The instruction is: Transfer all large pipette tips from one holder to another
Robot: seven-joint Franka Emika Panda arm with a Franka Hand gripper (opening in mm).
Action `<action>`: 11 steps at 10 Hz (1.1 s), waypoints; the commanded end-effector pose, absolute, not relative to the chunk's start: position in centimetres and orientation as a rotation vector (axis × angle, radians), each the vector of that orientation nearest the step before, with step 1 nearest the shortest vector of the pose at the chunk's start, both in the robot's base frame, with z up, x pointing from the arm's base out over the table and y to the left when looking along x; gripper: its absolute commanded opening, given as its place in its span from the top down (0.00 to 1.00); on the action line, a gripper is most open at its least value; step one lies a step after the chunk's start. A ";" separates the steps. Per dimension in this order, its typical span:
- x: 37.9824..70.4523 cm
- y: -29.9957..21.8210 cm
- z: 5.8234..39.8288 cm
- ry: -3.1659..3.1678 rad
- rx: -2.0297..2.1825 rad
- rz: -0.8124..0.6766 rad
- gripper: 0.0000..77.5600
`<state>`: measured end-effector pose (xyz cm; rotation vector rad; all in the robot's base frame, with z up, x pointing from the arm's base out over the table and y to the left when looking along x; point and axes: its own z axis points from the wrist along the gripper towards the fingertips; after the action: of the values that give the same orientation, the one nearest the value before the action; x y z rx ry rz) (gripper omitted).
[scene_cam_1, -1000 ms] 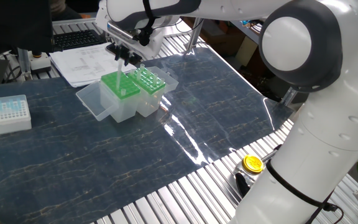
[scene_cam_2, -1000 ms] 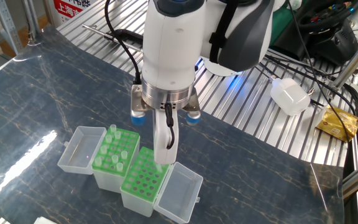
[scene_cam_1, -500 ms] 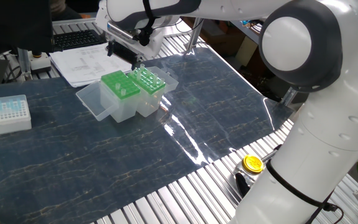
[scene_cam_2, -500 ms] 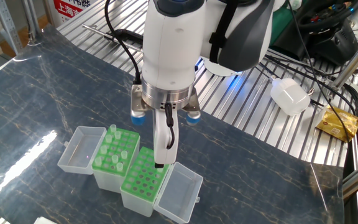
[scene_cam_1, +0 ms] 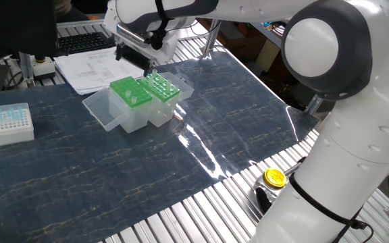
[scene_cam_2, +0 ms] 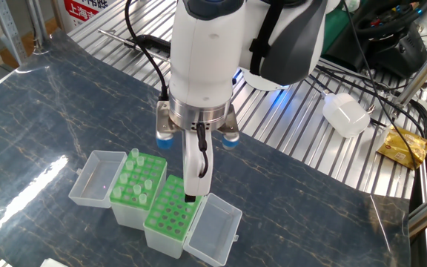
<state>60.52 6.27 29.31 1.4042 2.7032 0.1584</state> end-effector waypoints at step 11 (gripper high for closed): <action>63.1 0.4 25.6 2.866 1.021 0.117 0.00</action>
<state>62.73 1.30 25.97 1.0795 2.8494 0.1158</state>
